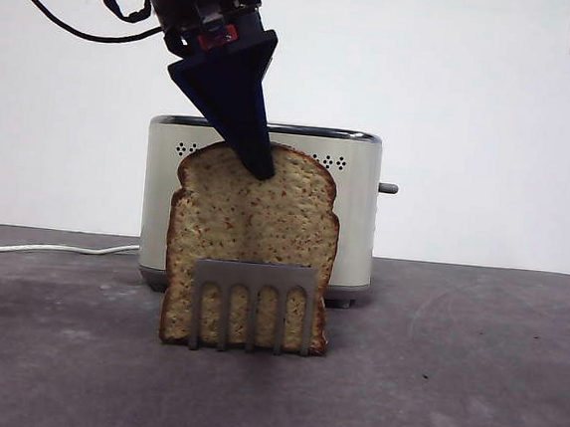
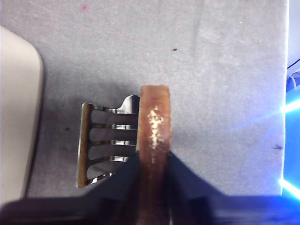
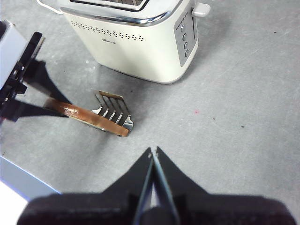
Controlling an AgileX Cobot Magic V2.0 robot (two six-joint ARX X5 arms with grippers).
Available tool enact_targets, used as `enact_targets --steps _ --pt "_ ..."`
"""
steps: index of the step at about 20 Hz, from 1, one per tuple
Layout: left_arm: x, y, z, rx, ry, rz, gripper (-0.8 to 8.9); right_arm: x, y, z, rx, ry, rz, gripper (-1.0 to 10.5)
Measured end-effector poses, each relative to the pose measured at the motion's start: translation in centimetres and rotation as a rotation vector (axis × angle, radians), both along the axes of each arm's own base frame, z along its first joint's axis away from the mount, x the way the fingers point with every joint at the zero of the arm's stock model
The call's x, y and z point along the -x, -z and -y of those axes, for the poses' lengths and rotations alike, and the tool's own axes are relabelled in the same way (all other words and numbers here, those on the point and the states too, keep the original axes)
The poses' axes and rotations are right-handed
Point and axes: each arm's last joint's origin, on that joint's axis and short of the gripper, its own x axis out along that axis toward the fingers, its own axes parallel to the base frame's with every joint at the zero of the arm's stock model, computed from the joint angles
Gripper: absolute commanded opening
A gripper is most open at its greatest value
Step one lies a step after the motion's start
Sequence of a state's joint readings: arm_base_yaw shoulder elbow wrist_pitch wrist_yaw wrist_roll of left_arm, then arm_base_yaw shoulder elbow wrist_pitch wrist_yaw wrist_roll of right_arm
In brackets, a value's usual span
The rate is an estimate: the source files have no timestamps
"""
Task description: Pick up a slice of bread from the rack,put the bread on the toaster,press the button
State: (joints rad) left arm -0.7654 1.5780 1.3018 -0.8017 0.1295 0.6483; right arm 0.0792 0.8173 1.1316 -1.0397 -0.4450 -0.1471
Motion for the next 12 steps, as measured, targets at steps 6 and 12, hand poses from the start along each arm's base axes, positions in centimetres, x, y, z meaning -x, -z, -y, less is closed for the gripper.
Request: enact_targets --steps 6,12 --pt "0.0 0.0 0.0 -0.001 0.002 -0.005 -0.09 0.0 0.0 0.0 0.0 0.0 -0.001 -0.1" --pt "-0.2 -4.6 0.2 0.042 0.002 0.04 -0.08 0.0 0.0 0.0 0.0 0.0 -0.001 -0.1"
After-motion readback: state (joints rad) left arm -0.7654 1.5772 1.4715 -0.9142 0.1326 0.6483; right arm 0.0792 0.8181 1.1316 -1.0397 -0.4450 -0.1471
